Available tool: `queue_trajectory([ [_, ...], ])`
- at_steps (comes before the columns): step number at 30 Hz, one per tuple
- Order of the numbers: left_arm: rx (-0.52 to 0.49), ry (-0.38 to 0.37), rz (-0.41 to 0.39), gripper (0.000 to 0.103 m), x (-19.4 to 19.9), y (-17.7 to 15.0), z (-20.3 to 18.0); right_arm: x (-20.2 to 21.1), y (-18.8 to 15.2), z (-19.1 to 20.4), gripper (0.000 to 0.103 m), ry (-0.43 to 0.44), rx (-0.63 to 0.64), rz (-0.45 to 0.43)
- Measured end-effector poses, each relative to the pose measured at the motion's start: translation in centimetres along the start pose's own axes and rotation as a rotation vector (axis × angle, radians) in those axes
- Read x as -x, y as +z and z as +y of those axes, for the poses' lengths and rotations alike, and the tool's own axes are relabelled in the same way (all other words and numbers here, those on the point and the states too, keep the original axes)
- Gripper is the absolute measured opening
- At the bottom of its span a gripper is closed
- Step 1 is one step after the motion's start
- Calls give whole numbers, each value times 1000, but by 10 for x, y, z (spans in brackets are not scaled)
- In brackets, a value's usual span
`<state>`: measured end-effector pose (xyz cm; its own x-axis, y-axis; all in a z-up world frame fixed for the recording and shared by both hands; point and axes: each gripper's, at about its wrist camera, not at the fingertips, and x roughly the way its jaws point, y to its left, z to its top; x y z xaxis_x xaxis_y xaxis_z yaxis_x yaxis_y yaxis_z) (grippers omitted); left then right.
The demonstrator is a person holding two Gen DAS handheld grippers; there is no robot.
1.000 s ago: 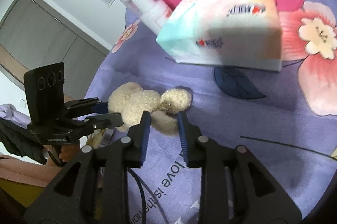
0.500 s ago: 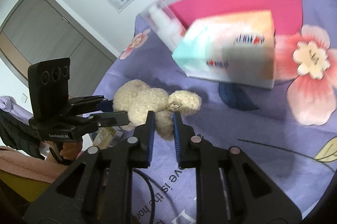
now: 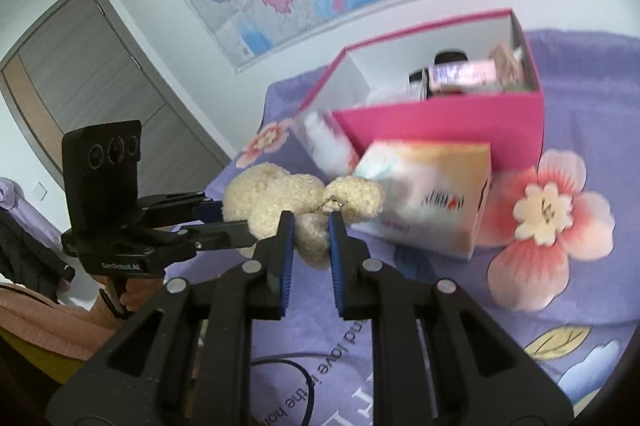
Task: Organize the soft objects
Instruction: 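Carry the teddy bear into the pink box and release it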
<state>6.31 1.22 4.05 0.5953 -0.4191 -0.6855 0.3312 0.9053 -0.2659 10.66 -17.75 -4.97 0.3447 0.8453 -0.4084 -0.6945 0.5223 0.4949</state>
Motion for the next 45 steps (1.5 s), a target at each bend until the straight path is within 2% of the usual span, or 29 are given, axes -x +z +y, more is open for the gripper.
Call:
queue_trajectory([
  [10,-59,45,-55,37,4,40,-6,5,33,0,19,-6,38,-69],
  [23,-71,77,-112,37,9,80,5,0,79,-7,19,-2,62,-119],
  [33,-49,103,-125,37,4,107,24,-19,108,-13,19,-12,64,-113],
  [45,-4,137,-101,37,-14,121,51,-47,132,-21,19,-43,71,-97],
])
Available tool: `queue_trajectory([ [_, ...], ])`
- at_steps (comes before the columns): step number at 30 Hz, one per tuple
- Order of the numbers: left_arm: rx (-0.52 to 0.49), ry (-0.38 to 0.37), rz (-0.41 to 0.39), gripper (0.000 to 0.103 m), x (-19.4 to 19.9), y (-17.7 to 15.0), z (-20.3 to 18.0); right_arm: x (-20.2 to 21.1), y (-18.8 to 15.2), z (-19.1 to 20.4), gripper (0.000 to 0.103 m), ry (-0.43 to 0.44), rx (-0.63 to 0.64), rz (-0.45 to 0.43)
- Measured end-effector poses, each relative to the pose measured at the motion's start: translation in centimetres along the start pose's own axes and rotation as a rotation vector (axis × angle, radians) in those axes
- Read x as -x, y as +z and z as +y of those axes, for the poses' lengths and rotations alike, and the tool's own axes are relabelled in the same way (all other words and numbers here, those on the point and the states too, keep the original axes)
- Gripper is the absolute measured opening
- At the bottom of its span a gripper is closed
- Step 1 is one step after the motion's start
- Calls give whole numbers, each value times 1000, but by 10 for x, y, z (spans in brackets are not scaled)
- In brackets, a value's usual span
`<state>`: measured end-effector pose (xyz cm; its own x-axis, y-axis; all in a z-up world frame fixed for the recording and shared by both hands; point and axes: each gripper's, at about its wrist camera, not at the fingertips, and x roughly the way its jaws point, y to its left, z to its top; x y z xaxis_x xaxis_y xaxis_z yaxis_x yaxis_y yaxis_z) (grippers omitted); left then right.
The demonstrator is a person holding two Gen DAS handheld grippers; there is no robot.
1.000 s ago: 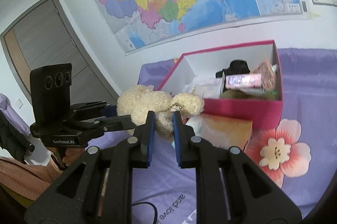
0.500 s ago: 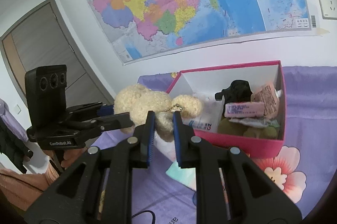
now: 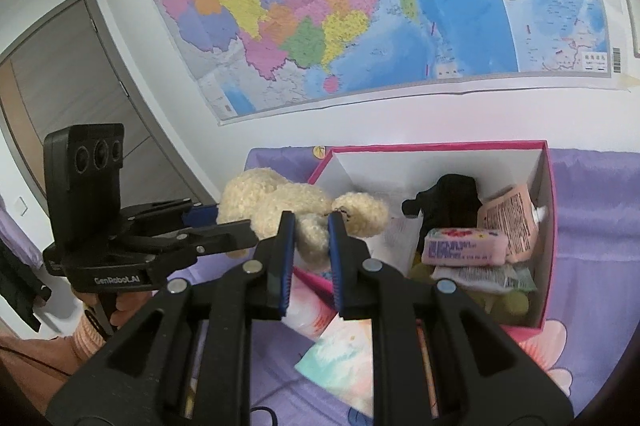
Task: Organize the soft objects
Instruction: 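Carry the teddy bear into the pink box and release it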
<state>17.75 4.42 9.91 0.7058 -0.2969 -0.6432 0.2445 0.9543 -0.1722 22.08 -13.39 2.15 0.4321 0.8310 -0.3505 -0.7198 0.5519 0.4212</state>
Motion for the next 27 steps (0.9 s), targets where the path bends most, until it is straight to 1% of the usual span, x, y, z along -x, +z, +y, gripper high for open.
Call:
queue_trajectory([
  [9,32,38,35,37,-21,6,21,-30,7,-10,19,-29,-16,37],
  [18,66,70,74,37,-48,5,40,-59,8,-19,19,-93,-9,71],
  [24,90,114,87,37,-61,6,51,-78,7,-24,18,-137,-6,92],
  [26,94,152,83,37,-65,7,54,-82,7,-26,20,-168,-1,90],
  [27,100,173,78,38,-66,7,55,-85,7,-27,22,-181,-6,91],
])
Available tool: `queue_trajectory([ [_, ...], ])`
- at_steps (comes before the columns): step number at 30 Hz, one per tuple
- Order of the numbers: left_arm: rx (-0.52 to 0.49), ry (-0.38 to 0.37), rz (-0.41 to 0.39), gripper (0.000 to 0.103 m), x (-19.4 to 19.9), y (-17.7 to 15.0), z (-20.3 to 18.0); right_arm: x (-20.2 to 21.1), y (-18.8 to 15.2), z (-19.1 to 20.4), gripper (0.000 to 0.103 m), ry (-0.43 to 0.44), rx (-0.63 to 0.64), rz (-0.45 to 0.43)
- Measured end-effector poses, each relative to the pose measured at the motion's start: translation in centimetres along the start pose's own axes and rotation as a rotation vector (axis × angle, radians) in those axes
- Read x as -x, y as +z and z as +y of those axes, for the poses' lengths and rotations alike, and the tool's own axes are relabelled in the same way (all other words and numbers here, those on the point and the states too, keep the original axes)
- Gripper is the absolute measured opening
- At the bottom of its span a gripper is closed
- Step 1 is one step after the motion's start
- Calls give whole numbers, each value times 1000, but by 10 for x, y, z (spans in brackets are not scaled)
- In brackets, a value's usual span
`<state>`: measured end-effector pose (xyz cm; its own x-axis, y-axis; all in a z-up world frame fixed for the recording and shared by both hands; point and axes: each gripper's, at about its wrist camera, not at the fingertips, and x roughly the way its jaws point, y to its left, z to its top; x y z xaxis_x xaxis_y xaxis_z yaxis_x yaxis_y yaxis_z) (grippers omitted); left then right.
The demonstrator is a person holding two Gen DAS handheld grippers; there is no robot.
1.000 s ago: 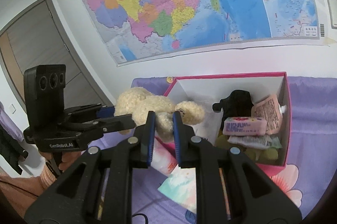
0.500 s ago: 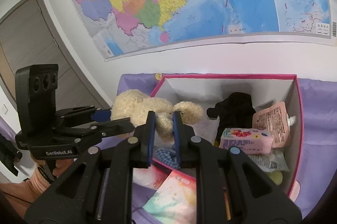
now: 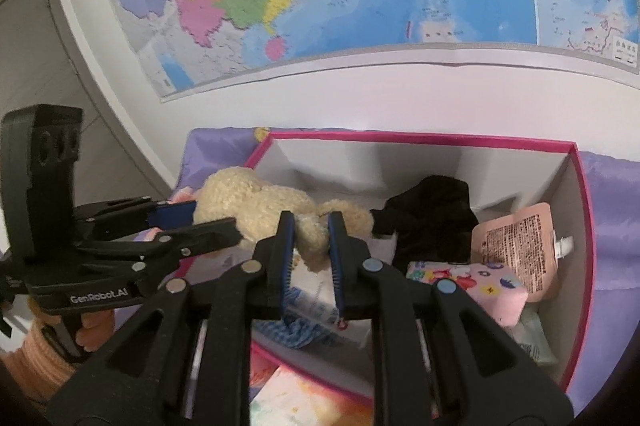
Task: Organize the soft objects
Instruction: 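Carry the teddy bear into the pink box and release it, then move the right gripper down to the yellow tissue pack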
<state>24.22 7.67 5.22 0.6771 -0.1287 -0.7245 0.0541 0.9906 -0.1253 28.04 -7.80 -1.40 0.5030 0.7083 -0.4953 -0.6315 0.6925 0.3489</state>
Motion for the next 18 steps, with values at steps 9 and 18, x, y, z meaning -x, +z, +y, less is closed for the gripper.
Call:
queue_trajectory([
  [9,31,34,-49,39,17,-7,11,7,-7,-2,23,-26,-2,-1],
  [18,22,-23,-122,49,78,-46,12,67,-28,14,29,88,15,-45],
])
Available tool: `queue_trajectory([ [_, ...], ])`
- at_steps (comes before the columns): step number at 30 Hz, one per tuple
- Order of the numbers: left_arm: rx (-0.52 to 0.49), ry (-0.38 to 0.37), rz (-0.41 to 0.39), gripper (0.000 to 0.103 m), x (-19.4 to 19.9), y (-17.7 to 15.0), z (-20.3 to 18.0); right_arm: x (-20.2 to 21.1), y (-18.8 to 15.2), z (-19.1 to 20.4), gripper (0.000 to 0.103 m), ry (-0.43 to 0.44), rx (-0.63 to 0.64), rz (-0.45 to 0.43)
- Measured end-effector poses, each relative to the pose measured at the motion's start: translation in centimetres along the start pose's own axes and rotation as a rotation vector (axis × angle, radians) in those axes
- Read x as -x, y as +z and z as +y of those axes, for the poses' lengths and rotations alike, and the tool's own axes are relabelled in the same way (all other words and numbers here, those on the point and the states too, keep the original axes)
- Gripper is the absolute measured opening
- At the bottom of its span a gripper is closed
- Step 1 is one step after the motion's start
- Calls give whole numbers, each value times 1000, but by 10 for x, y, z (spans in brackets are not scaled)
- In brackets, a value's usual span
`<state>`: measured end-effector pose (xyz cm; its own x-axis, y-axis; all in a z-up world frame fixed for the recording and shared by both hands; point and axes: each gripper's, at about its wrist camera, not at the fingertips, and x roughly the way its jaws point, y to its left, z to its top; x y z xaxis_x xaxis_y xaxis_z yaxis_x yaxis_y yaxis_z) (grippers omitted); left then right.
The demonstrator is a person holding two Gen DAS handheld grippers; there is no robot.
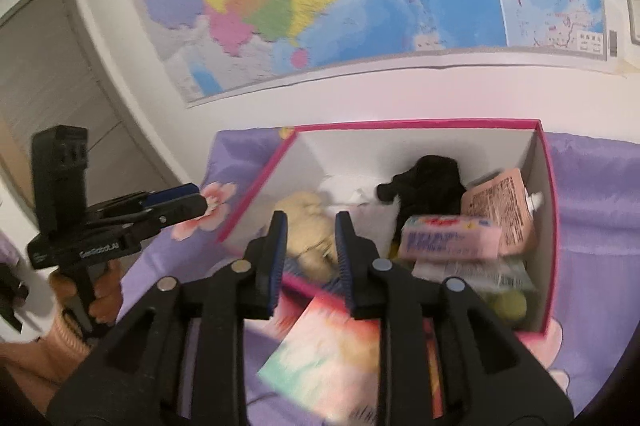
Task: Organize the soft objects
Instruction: 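Move the right gripper down to the yellow tissue pack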
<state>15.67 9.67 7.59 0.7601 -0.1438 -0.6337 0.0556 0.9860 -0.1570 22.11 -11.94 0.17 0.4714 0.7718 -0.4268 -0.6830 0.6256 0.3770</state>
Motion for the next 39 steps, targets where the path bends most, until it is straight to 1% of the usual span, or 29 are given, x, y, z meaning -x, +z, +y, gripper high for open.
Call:
queue_trajectory([
  [3,-29,-15,12,50,21,-26,-4,21,-16,14,34,60,32,10],
  [5,-23,-30,39,51,31,-46,-3,29,-27,22,34,91,51,29],
  [8,5,-39,100,51,37,-81,0,39,-47,33,34,133,66,62],
  [9,14,-43,108,51,39,-89,0,41,-55,37,35,156,69,80],
  [11,44,-54,141,51,44,-112,2,42,-66,42,35,175,75,106],
  [13,68,-57,158,51,51,-131,4,41,-80,48,35,198,84,144],
  [17,113,-85,180,51,67,-159,5,35,-101,59,35,233,99,207],
  [23,141,-98,220,51,84,-187,9,28,-128,64,35,266,79,274],
  [28,215,-183,271,51,96,-219,15,28,-141,65,35,276,66,303],
  [31,212,-193,310,51,98,-232,10,30,-145,67,36,278,66,308],
  [35,197,-222,319,50,95,-238,-1,26,-148,68,39,278,66,313],
  [38,206,-260,307,49,83,-232,-11,27,-150,66,39,274,56,307],
  [39,202,-262,305,47,77,-230,-14,28,-150,64,39,270,51,302],
])
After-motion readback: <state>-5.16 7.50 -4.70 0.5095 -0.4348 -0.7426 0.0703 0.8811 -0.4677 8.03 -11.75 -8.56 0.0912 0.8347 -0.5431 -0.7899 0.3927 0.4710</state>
